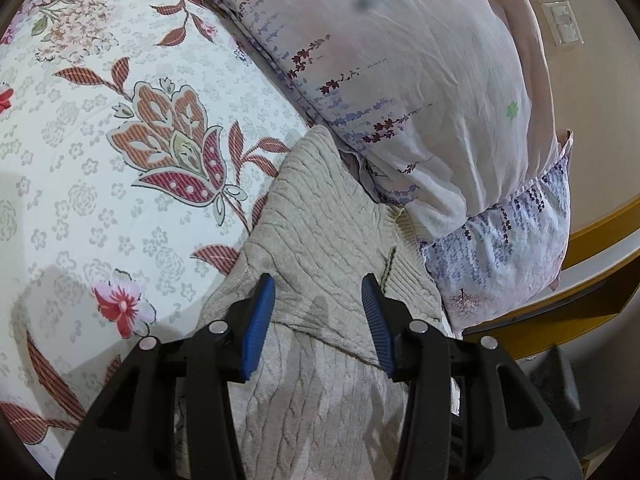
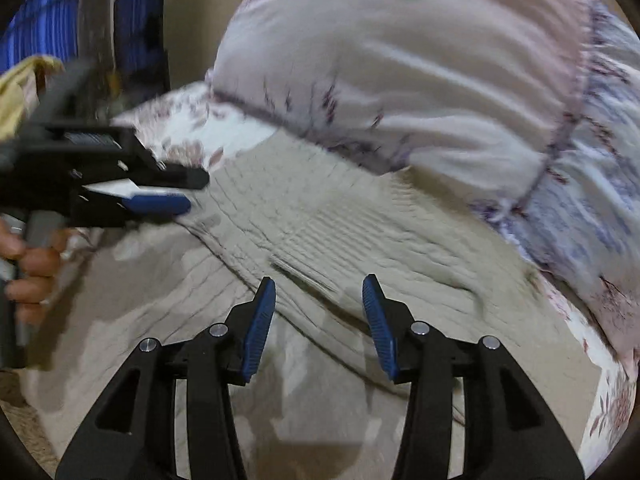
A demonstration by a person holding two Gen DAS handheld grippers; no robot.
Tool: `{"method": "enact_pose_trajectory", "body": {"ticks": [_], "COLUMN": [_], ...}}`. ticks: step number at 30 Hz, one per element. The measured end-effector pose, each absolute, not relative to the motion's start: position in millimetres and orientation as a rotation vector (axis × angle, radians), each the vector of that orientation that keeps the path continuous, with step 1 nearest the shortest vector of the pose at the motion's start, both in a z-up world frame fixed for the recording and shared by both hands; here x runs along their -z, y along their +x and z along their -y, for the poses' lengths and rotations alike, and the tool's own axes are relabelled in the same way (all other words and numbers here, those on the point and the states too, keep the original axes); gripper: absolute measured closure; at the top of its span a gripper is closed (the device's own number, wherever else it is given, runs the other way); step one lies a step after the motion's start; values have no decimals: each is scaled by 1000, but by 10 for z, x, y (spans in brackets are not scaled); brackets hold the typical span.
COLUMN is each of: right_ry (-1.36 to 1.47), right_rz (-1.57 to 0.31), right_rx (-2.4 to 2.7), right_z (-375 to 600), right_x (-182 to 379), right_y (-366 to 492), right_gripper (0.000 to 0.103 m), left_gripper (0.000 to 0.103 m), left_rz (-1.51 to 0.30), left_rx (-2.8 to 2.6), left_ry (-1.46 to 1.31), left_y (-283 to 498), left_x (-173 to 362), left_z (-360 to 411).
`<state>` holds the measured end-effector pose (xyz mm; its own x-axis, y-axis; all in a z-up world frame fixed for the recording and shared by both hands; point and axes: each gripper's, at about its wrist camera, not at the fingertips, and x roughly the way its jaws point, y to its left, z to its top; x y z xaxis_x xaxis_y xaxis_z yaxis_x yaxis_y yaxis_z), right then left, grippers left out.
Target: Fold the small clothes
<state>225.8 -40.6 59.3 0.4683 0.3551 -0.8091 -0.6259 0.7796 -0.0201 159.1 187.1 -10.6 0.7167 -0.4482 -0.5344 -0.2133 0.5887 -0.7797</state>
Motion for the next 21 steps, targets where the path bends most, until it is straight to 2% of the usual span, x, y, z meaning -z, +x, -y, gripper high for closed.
{"method": "enact_pose_trajectory", "body": {"ticks": [1, 3, 4, 10, 15, 20, 21], "right_ry": [-329, -256, -202, 144, 488, 663, 697], "right_rz": [-913, -918, -927, -856, -755, -909, -940], "right_rx": [-600, -567, -561, -485, -303, -163, -173], "right_z": [396, 476, 554, 1243, 2261, 2924, 2974], "right_x": [-531, -513, -529, -829, -942, -466, -376], "right_y": [2308, 2405, 2455, 2512, 2296, 2134, 2137], "right_gripper": [63, 93, 96, 96, 96, 95, 91], "left_gripper": [58, 58, 58, 56, 49, 46, 45], "left_rz": [-790, -793, -793, -794, -801, -801, -802], "left_rx": [155, 158, 159, 158, 174, 183, 185], "left_ry": [-955, -951, -949, -928, -933, -894, -887], "left_y": [1593, 1599, 1606, 1619, 1627, 1635, 1637], "left_x": [106, 109, 108, 103, 78, 50, 45], "left_z": [-1871, -1872, -1872, -1863, -1867, -1822, -1814]}}
